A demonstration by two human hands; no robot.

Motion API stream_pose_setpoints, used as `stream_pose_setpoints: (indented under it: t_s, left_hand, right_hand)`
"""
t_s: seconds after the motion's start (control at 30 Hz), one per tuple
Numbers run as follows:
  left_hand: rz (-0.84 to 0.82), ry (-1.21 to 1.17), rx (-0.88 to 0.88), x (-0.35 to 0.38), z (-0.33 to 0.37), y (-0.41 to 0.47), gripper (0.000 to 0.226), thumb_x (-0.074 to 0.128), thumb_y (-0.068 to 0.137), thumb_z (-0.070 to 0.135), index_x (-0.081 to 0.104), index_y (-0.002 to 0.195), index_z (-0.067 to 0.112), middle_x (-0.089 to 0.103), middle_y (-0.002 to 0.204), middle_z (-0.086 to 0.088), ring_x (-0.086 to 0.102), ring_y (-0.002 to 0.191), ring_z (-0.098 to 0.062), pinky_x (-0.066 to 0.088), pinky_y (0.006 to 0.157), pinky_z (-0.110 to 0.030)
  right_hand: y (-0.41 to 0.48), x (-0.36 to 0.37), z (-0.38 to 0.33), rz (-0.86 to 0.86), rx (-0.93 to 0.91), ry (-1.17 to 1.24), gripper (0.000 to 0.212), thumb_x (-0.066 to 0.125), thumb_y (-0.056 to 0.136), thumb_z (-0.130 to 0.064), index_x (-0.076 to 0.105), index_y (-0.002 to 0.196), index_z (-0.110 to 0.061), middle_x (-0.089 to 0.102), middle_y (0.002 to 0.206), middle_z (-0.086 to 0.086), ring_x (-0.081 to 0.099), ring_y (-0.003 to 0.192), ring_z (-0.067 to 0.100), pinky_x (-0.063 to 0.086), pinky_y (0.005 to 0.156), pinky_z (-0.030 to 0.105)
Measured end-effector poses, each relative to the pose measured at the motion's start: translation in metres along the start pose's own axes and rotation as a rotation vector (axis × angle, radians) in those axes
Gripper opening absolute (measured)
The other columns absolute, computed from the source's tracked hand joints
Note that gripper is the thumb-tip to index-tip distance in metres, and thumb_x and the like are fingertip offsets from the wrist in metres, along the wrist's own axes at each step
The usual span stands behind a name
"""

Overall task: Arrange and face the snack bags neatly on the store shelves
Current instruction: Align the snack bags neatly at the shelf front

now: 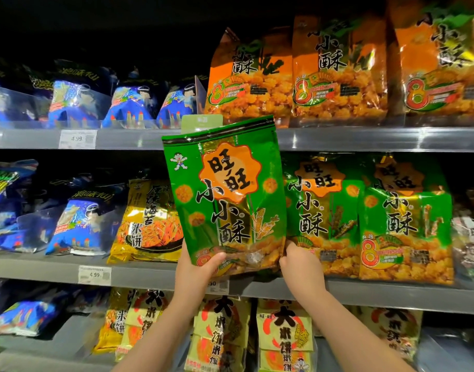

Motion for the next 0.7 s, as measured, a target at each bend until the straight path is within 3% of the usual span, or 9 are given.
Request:
stream_pose_setpoints:
  t_s: [0.1, 0.2, 0.3, 0.4, 0.5, 0.63, 0.7]
  left_hand:
    - [-0.056, 0.018, -0.005, 0.001, 0.005, 0.004, 0.065, 0.077, 0.071, 0.027, 0.045, 0.127, 0.02, 0.058, 0.101, 0.013, 0.055, 0.094, -0.004, 0.041, 0.084, -0.027]
    - [-0.082, 0.044, -0.014, 0.001, 0.004, 0.007, 0.078, 0.073, 0.059, 0.039, 0.043, 0.129, 0.023, 0.059, 0.112, 0.005, 0.056, 0.106, -0.016, 0.045, 0.094, -0.036]
    - [-0.111, 0.055, -0.012, 0.004, 0.007, 0.012, 0.073, 0.08, 0.064, 0.033, 0.043, 0.126, 0.028, 0.059, 0.115, 0.005, 0.055, 0.109, -0.018, 0.044, 0.097, -0.038]
    - [-0.14, 0.051, -0.029, 0.006, 0.007, 0.018, 0.089, 0.077, 0.055, 0.044, 0.038, 0.134, 0.026, 0.058, 0.121, 0.003, 0.053, 0.113, -0.019, 0.042, 0.101, -0.043]
    - [-0.152, 0.063, -0.054, 0.007, 0.005, 0.023, 0.078, 0.072, 0.057, 0.044, 0.045, 0.128, 0.024, 0.06, 0.114, 0.004, 0.055, 0.11, -0.02, 0.044, 0.099, -0.047]
    - [0.054, 0.262, 0.079, 0.005, 0.005, 0.031, 0.053, 0.079, 0.067, 0.037, 0.054, 0.111, 0.02, 0.053, 0.117, -0.002, 0.054, 0.106, -0.02, 0.049, 0.094, -0.045]
    - [0.171, 0.375, 0.162, 0.006, 0.008, 0.028, 0.059, 0.08, 0.067, 0.034, 0.054, 0.116, 0.016, 0.044, 0.125, -0.003, 0.047, 0.108, -0.015, 0.043, 0.099, -0.034]
  right_hand:
    - [-0.001, 0.001, 0.002, 0.006, 0.012, 0.002, 0.024, 0.037, 0.095, -0.013, 0.053, 0.112, -0.011, 0.064, 0.087, 0.005, 0.062, 0.08, 0.024, 0.05, 0.067, 0.032]
    - [-0.001, 0.002, 0.004, 0.005, 0.032, 0.014, 0.028, 0.036, 0.095, -0.012, 0.051, 0.118, -0.01, 0.057, 0.08, 0.002, 0.062, 0.079, 0.023, 0.051, 0.068, 0.033]
    - [-0.001, 0.003, 0.008, -0.006, 0.048, 0.002, 0.034, 0.035, 0.095, -0.01, 0.045, 0.127, -0.008, 0.065, 0.09, 0.006, 0.064, 0.084, 0.025, 0.05, 0.067, 0.032]
    - [0.0, 0.001, 0.01, -0.01, 0.045, -0.023, 0.031, 0.036, 0.095, -0.01, 0.045, 0.124, -0.007, 0.067, 0.092, 0.008, 0.063, 0.08, 0.025, 0.043, 0.06, 0.029]
    - [0.001, 0.002, 0.008, -0.007, 0.023, -0.059, 0.025, 0.038, 0.094, -0.012, 0.048, 0.117, -0.008, 0.064, 0.084, 0.004, 0.062, 0.076, 0.023, 0.04, 0.057, 0.027]
    - [0.001, 0.005, 0.007, 0.018, -0.001, -0.017, 0.022, 0.034, 0.096, -0.014, 0.05, 0.11, -0.009, 0.051, 0.07, -0.001, 0.051, 0.065, 0.021, 0.035, 0.052, 0.03]
    - [0.0, 0.006, 0.007, 0.023, -0.009, 0.021, 0.02, 0.031, 0.098, -0.016, 0.05, 0.103, -0.01, 0.048, 0.066, -0.002, 0.049, 0.064, 0.022, 0.036, 0.055, 0.033]
Point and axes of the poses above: each hand's wrist, its own y-axis towards the middle knuckle, its own x-axis out of the palm, z = x × y, the point moved 3 cm from there along y, towards the middle knuckle
